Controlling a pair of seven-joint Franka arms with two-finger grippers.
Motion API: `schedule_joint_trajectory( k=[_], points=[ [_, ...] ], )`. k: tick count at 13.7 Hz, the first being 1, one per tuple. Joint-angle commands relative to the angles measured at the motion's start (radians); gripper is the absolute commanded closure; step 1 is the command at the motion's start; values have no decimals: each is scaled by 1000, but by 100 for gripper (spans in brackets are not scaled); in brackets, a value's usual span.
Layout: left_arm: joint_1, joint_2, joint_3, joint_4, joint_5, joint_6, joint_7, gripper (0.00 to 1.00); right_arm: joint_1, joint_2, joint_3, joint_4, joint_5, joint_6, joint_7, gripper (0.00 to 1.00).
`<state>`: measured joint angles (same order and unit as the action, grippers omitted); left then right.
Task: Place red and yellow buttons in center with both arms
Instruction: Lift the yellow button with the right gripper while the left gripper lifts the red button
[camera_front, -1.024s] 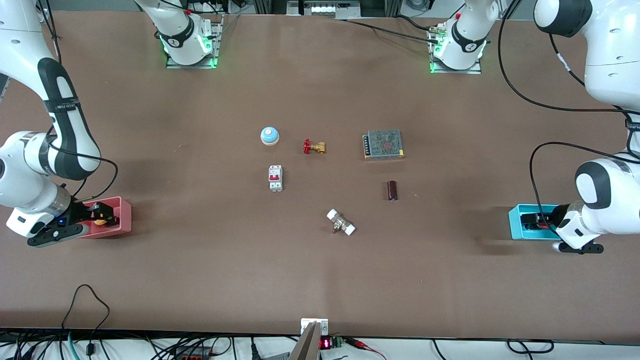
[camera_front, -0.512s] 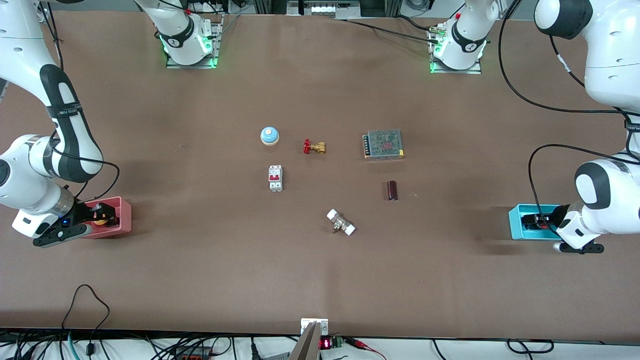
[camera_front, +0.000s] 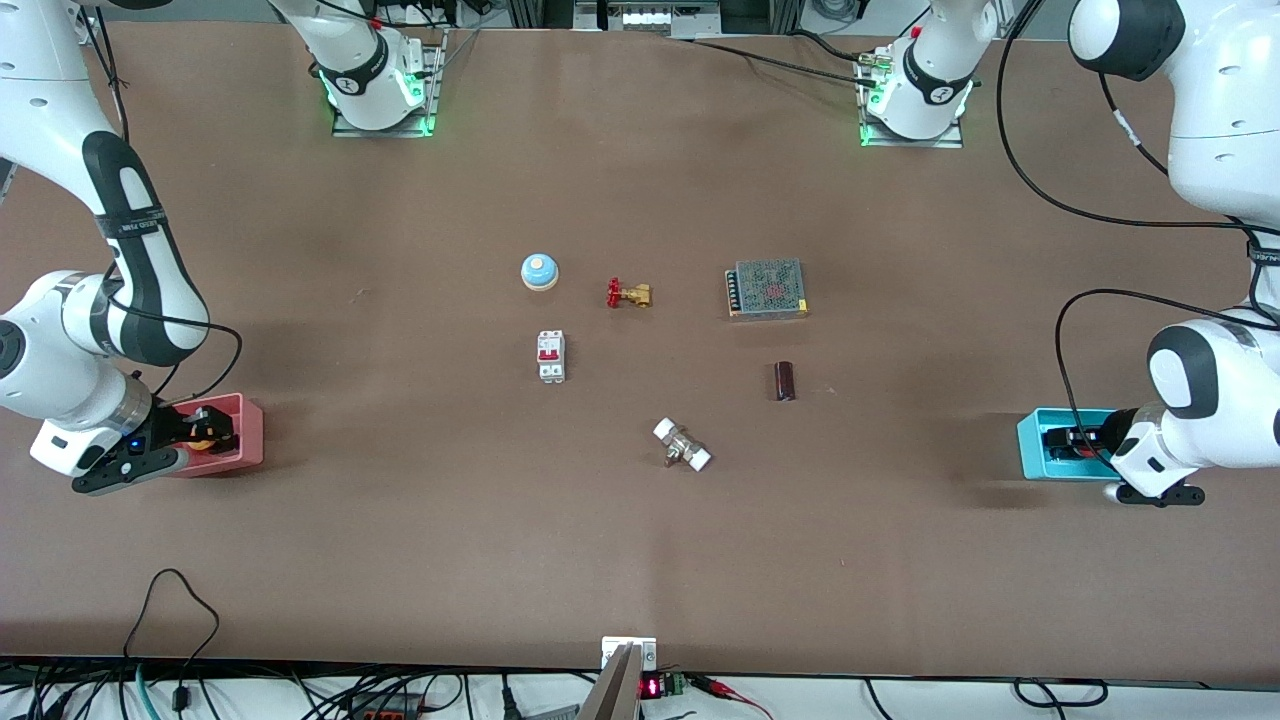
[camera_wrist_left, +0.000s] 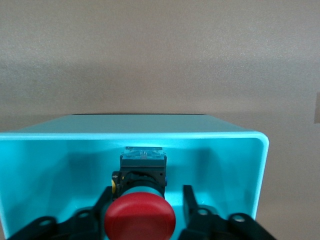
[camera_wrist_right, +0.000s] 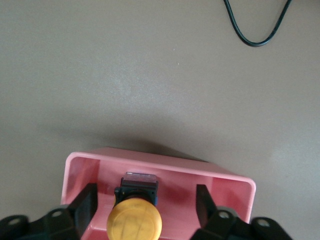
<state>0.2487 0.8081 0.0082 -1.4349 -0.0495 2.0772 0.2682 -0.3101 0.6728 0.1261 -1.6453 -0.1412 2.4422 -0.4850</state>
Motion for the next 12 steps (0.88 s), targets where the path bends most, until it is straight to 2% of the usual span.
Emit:
schedule_joint_trajectory(
  k=[1,3,6,9,12],
  points=[
    [6,-9,-2,-4,23,-6,23,63,-21,5,21,-4,-17,12,-32,33],
    [6,-12,-2,-4,25,-6,23,70,-21,8,21,-2,-17,12,-35,45],
    [1,-62,-2,-4,40,-15,20,71,-21,8,21,-2,-17,12,-37,55],
    [-8,-208,-5,-44,53,-112,20,70,-21,8,21,-2,-17,11,-38,59],
    [-60,-360,-14,-172,53,-189,9,70,-20,-2,21,5,-15,5,-35,61]
  ],
)
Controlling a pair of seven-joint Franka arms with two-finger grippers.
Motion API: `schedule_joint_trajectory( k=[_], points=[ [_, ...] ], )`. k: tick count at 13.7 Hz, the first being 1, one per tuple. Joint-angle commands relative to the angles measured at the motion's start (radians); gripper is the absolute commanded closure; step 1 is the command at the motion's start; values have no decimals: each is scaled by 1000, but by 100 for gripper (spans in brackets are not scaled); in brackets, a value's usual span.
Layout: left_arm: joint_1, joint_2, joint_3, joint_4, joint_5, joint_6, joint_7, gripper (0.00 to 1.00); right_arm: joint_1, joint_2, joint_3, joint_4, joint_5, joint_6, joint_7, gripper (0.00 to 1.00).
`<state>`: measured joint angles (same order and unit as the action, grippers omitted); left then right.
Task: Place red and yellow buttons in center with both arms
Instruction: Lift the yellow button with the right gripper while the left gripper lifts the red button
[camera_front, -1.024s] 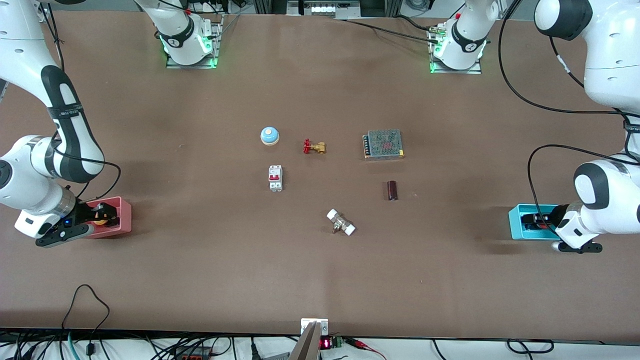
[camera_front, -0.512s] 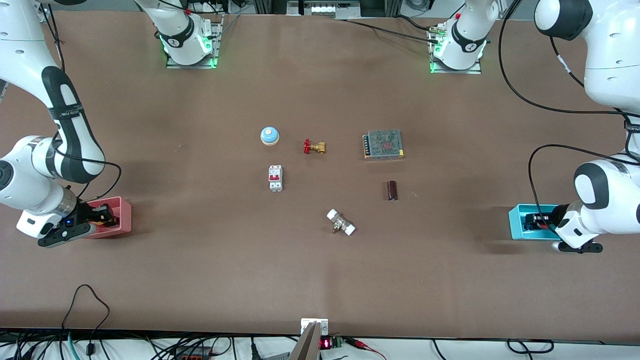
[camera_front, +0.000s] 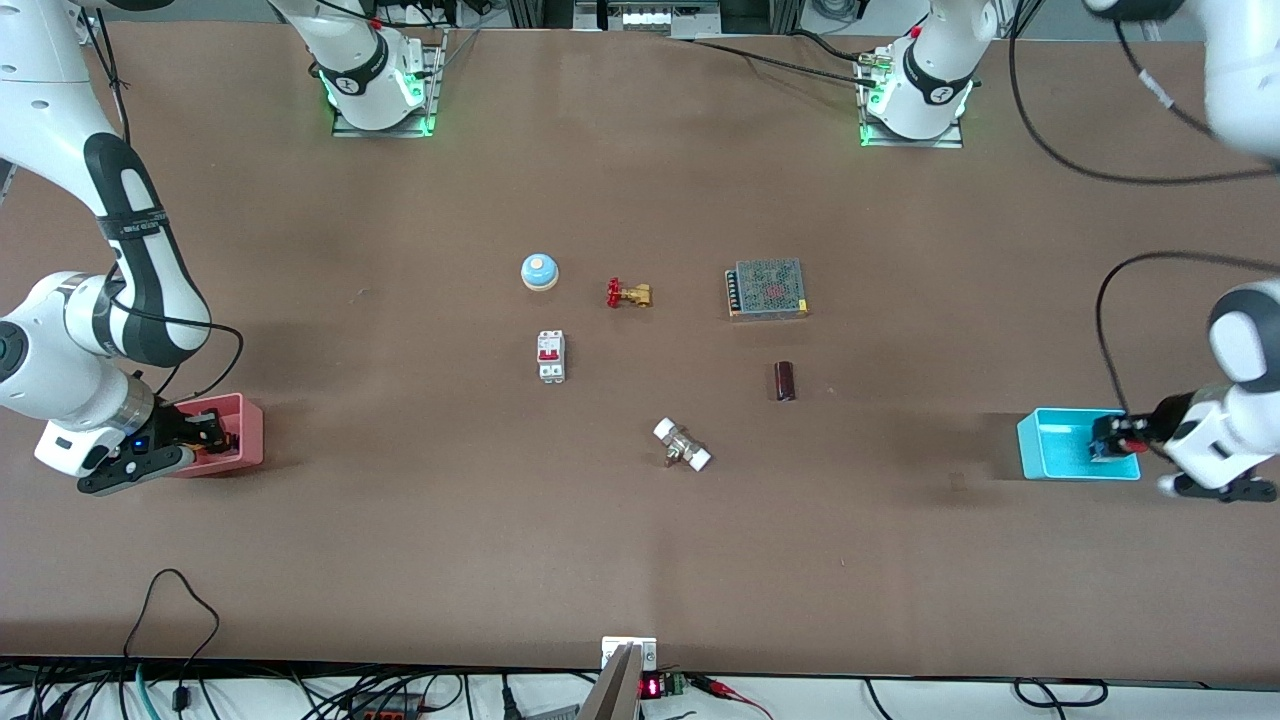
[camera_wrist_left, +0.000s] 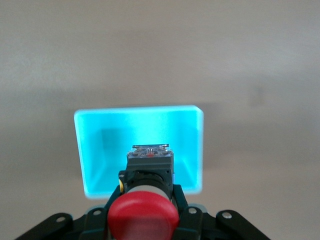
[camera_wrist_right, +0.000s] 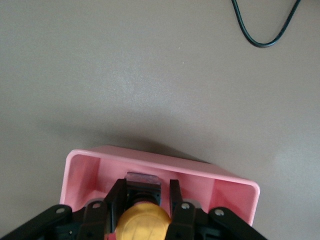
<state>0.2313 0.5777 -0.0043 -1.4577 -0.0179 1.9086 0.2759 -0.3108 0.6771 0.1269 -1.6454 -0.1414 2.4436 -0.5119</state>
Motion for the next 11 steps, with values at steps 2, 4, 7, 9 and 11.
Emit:
schedule_joint_trajectory(
  k=[2,4,7,9,11],
  points=[
    [-90,-171,-3,-235,19,-26,-7,70,-22,-69,46,9,-15,-90,-4,61],
    [-145,-174,-8,-318,-3,-14,-17,70,-18,-167,69,13,-7,-248,18,62],
    [-199,-171,-17,-420,-65,39,-55,71,1,-250,149,33,-12,-415,213,64],
    [-201,-167,-29,-458,-88,116,-87,71,36,-252,207,32,-18,-416,422,64],
    [-214,-168,-36,-515,-89,205,-110,71,126,-231,211,19,-24,-369,608,63]
  ],
)
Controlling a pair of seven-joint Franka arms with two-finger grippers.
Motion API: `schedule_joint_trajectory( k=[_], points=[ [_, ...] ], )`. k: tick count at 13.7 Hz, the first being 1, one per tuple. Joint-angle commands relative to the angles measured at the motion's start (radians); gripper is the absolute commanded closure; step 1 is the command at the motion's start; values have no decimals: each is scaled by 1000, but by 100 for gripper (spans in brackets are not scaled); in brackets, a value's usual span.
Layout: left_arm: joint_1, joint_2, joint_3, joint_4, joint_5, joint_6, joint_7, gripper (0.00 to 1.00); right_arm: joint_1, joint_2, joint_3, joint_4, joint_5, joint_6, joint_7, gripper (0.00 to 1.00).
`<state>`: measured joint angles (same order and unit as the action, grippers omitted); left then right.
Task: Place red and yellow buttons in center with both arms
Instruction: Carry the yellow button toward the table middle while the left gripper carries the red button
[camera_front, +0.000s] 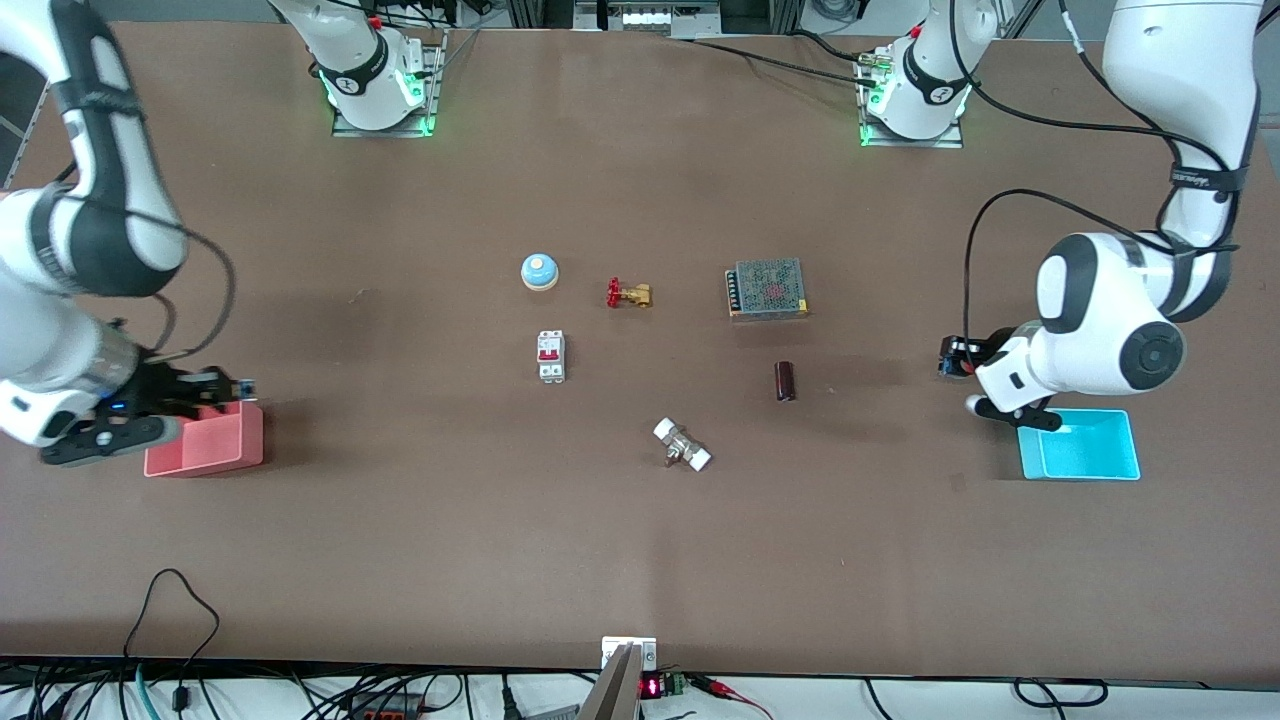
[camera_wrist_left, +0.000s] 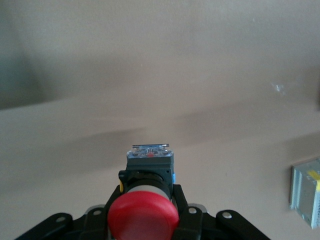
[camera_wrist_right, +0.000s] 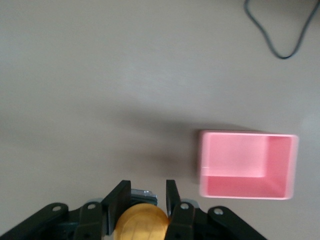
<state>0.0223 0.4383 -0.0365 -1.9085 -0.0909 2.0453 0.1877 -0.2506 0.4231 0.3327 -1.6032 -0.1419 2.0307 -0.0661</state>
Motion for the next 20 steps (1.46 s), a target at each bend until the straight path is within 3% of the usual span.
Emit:
schedule_joint_trajectory(
  k=[1,4,11,14,16,17,18,20],
  points=[
    [-7,-29,-3,-90,-16,102,-34,71,94,37,5,-38,-34,84,230,63],
    [-12,-30,-5,-177,-16,240,-115,71,168,86,5,-83,-114,212,406,62],
    [-33,-16,-11,-190,-18,263,-284,68,209,149,5,-136,-264,319,573,61],
    [-33,-9,-11,-188,-16,263,-283,55,221,163,5,-152,-309,347,634,61],
    [-33,-9,-11,-188,-16,262,-269,37,234,172,5,-152,-311,352,658,61],
    [-33,-9,-11,-188,-16,256,-267,26,243,177,5,-153,-314,358,669,61],
    [-33,-13,-11,-188,-15,250,-263,6,244,180,5,-153,-314,359,672,61],
    [-33,-50,-11,-172,-16,202,-245,0,246,187,5,-153,-314,362,673,60]
  ],
)
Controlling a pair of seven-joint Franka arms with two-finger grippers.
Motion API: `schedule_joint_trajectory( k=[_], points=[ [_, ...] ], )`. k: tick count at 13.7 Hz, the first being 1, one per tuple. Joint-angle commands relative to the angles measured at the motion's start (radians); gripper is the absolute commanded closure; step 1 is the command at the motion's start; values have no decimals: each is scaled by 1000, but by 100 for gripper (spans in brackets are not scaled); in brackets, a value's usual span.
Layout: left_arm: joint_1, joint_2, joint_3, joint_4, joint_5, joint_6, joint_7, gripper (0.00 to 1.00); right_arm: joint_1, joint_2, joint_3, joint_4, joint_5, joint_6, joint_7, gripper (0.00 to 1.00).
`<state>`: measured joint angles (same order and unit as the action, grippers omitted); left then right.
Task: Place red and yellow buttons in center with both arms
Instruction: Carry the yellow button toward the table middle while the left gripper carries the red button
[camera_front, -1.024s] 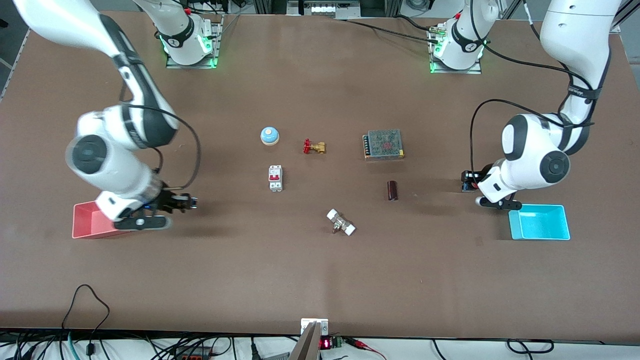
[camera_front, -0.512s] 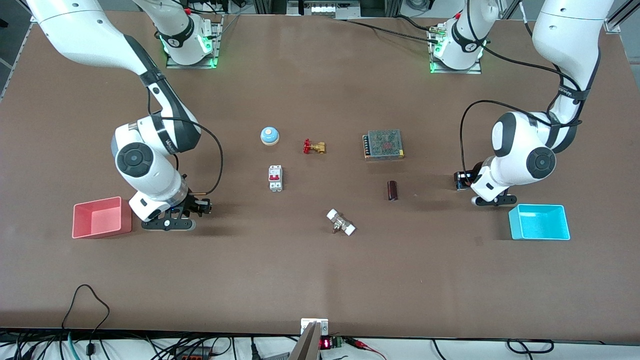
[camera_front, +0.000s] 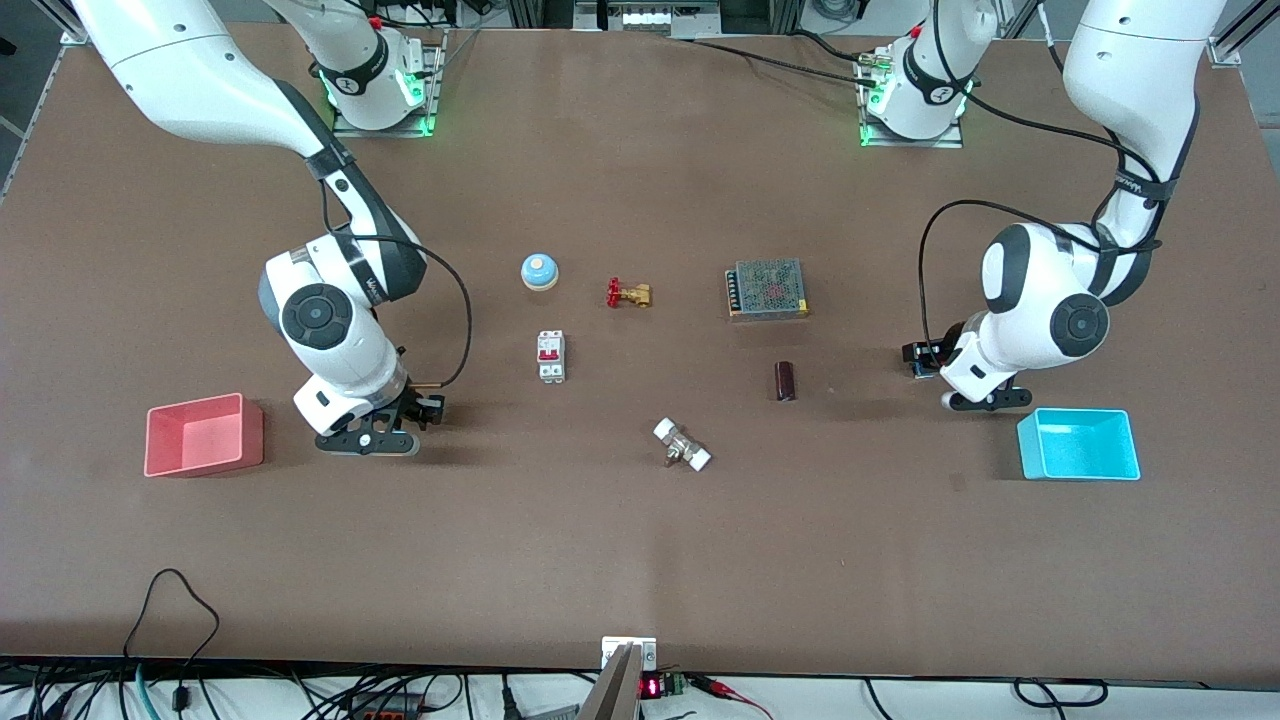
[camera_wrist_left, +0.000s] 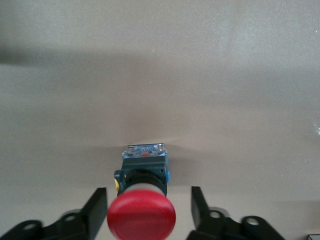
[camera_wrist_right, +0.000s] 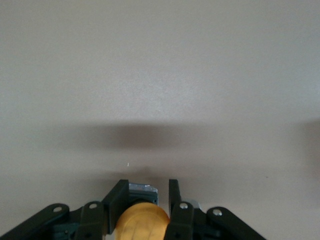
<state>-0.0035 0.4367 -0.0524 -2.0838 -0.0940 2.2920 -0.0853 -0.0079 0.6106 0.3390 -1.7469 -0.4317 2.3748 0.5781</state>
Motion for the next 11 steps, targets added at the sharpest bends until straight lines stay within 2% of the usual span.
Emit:
schedule_joint_trajectory(
  k=[1,3,5,9,11],
  points=[
    [-6,-82,5,33,-13,-66,30,0,9,4,-1,-9,-25,18,29,60],
    [-7,-134,19,137,-3,-144,30,0,9,9,-1,-13,-30,30,29,60],
    [-7,-136,51,282,-1,-251,29,0,6,18,-3,-14,-41,40,29,60],
    [-6,-145,114,433,-1,-285,30,0,6,26,-5,-16,-55,43,37,60],
    [11,-144,102,535,-1,-409,18,0,9,29,-5,-16,-76,44,52,60]
  ],
)
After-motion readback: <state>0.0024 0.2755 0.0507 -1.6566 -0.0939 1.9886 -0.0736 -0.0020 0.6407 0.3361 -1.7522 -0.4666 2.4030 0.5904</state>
